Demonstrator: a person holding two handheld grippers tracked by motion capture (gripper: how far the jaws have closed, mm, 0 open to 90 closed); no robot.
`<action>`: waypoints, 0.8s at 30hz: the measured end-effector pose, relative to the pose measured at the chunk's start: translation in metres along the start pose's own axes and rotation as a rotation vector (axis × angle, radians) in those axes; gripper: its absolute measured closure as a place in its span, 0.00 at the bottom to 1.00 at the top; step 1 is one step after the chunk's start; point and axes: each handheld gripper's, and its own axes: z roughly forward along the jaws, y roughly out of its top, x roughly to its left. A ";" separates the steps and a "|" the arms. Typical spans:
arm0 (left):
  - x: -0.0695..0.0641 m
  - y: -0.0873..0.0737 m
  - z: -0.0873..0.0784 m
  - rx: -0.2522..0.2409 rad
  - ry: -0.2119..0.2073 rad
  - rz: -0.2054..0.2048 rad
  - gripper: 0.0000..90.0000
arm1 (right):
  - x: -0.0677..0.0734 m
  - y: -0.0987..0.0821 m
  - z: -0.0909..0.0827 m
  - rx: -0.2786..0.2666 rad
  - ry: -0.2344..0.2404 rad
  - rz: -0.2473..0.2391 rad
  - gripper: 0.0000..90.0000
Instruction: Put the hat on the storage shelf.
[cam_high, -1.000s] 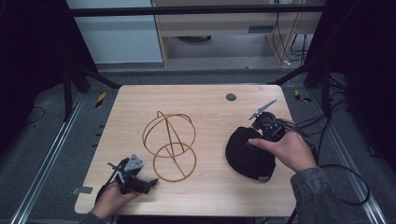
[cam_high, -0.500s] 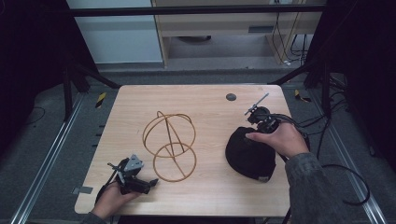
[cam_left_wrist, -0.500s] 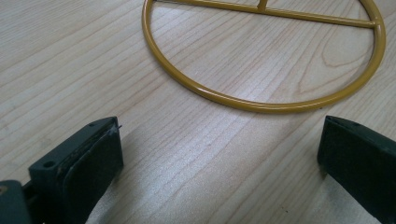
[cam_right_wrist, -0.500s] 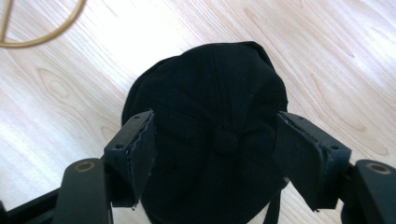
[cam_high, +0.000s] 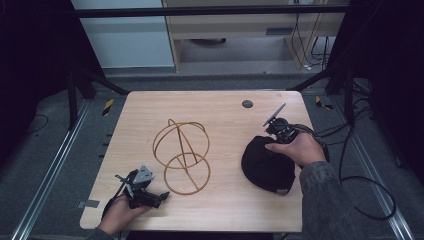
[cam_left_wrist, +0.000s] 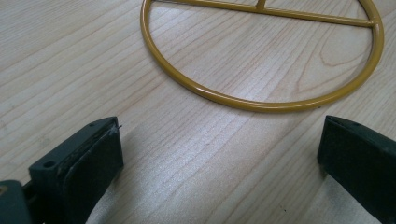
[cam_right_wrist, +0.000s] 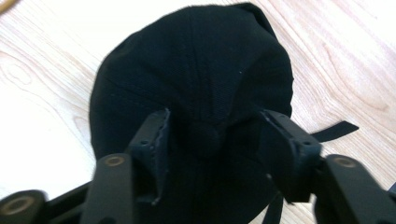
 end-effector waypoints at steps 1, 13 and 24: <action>0.000 0.000 0.000 0.000 0.000 0.000 0.00 | 0.000 0.000 0.000 0.000 0.000 0.000 0.51; 0.000 0.000 0.000 0.000 -0.001 0.001 0.00 | 0.002 0.004 0.003 0.014 0.056 -0.034 0.83; 0.000 0.000 0.001 0.000 -0.005 0.005 0.00 | 0.009 -0.010 -0.052 -0.186 0.067 -0.023 0.84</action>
